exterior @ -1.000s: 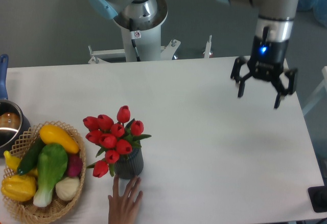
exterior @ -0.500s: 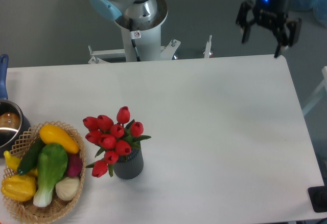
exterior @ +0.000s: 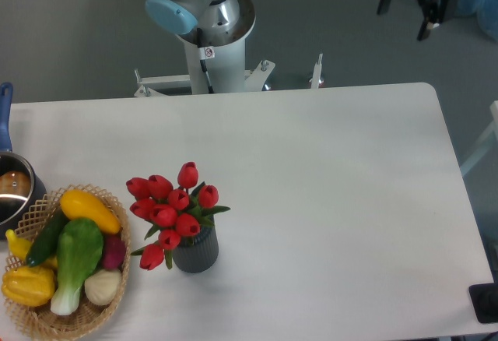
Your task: Insert the flowers into the vase
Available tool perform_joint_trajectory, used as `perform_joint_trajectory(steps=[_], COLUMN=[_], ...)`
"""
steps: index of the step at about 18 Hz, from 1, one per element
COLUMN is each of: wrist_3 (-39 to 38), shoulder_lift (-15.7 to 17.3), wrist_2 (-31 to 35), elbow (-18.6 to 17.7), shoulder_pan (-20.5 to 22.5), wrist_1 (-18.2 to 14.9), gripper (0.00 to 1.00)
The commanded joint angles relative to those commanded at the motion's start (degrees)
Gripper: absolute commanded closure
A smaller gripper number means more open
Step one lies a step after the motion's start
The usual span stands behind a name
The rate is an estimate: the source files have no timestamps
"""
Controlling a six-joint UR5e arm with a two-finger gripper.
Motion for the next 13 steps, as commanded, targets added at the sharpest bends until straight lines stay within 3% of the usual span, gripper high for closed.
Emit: perform_joint_trajectory(steps=[13], wrist_3=[-1.66], shoulder_lift=[0.62], wrist_2=[-0.35], elbow=[0.09], shoulder_pan=[-1.14], wrist_1=[2.55], gripper=[0.0])
